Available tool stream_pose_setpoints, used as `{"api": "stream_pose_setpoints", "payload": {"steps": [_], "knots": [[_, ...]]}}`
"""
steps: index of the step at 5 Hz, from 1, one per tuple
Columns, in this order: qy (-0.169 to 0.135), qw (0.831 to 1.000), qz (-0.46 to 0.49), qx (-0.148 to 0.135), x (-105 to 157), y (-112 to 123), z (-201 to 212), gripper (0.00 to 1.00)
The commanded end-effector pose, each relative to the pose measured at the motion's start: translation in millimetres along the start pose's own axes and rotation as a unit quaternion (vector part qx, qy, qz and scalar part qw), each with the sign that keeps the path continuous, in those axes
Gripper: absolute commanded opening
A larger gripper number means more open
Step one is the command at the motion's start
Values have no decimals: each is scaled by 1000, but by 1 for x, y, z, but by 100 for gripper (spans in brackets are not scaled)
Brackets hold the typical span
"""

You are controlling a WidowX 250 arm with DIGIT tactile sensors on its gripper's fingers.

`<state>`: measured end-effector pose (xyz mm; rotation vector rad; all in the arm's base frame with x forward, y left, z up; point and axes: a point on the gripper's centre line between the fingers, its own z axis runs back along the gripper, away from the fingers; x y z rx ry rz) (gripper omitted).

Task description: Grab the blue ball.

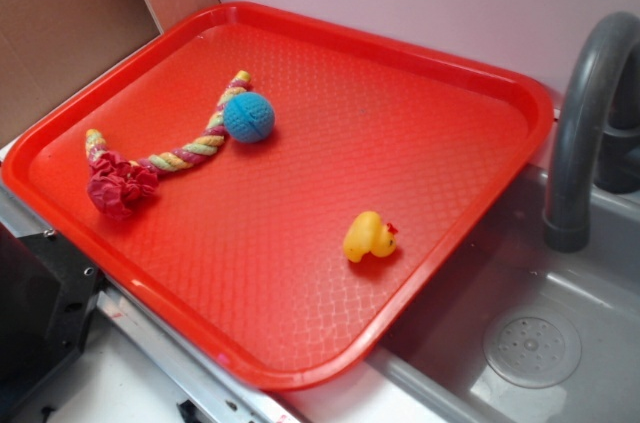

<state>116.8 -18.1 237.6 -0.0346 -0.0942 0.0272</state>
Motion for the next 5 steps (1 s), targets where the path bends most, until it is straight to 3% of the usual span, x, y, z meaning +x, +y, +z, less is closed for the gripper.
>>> {"api": "stream_pose_setpoints", "payload": {"steps": [1,2,3,4,5], "knots": [[0,1000,0,0,0,0,0,100],[-22,993,120,-4,13,5,-6,100],[-17,969,245,-12,36,5,-25,100],[32,934,355,-9,64,11,-57,100],[21,882,469,-24,87,26,-81,100]]}}
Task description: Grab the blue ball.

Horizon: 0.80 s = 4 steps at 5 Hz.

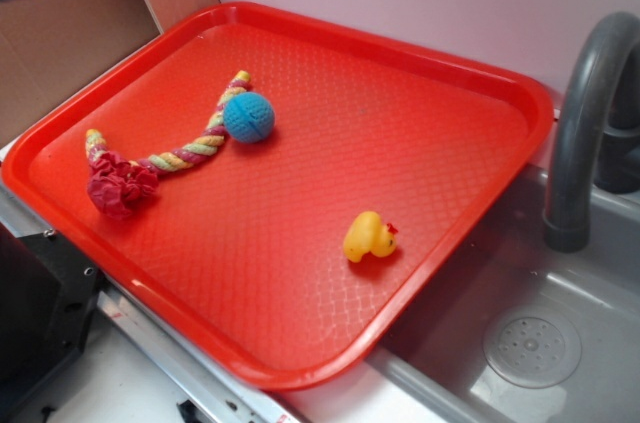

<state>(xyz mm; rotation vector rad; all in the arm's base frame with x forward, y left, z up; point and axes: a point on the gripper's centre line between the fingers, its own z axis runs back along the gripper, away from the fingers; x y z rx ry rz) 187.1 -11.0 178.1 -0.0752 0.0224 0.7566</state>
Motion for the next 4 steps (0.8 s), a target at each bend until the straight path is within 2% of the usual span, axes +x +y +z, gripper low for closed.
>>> {"api": "stream_pose_setpoints", "payload": {"steps": [1,2,3,4], "knots": [[-40,971,234,-27,49,-4,-32,100],[-36,970,239,-11,55,-14,-65,100],[-32,975,220,-2,53,-17,-81,100],[-30,973,228,2,66,-14,-95,100]]}}
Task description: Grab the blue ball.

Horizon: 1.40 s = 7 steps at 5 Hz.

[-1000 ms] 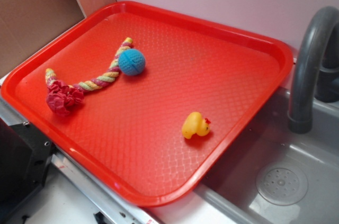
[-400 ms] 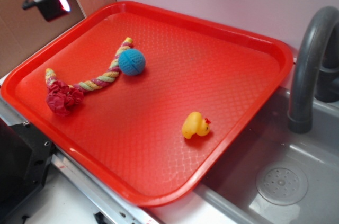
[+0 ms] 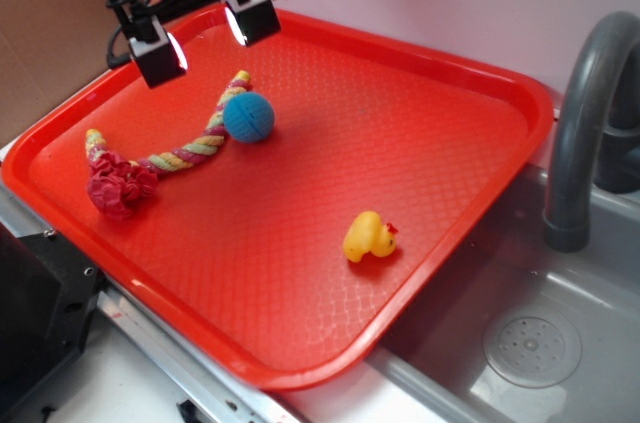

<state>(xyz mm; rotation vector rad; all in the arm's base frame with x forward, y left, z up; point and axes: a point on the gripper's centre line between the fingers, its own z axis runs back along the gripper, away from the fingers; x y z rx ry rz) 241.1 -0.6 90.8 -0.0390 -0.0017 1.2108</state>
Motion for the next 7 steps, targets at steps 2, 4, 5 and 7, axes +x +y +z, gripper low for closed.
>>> {"api": "stream_pose_setpoints", "payload": {"steps": [2,4,5,7], "knots": [[-1,999,-2,36,17,-2,-50,100],[29,998,-41,48,-4,-8,-72,62],[13,998,-32,46,-10,-3,-69,0],[81,981,-176,6,-6,6,-17,0]]}}
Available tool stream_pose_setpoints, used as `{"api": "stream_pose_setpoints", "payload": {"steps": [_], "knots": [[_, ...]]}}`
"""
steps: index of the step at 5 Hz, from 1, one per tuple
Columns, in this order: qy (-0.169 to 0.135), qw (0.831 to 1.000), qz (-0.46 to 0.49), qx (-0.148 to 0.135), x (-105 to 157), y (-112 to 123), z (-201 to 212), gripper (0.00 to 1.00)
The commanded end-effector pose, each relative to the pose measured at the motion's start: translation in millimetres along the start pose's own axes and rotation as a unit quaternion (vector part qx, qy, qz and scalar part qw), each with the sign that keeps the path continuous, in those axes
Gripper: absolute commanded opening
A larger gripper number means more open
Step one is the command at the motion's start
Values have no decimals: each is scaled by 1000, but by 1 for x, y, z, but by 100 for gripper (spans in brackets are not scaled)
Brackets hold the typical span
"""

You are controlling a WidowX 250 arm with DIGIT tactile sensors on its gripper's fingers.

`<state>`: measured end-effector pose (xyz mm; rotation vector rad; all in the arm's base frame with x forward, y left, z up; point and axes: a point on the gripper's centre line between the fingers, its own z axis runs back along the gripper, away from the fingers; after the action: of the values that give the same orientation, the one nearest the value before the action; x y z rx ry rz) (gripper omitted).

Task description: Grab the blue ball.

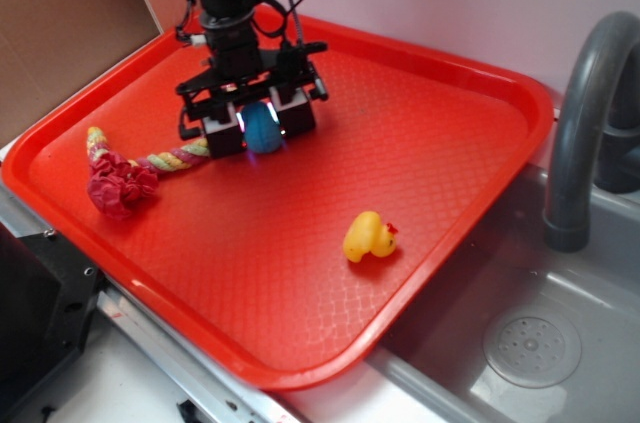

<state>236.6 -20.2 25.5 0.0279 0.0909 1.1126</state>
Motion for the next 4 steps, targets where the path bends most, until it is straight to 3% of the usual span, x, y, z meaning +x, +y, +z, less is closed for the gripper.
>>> {"api": "stream_pose_setpoints", "payload": {"steps": [1,2,3,4], "knots": [[69,959,-261,-80,4,19,76,0],[52,914,-386,-114,-10,25,102,0],[0,862,-499,-90,-21,37,134,0],[-31,819,-560,-120,-13,53,157,0]]}}
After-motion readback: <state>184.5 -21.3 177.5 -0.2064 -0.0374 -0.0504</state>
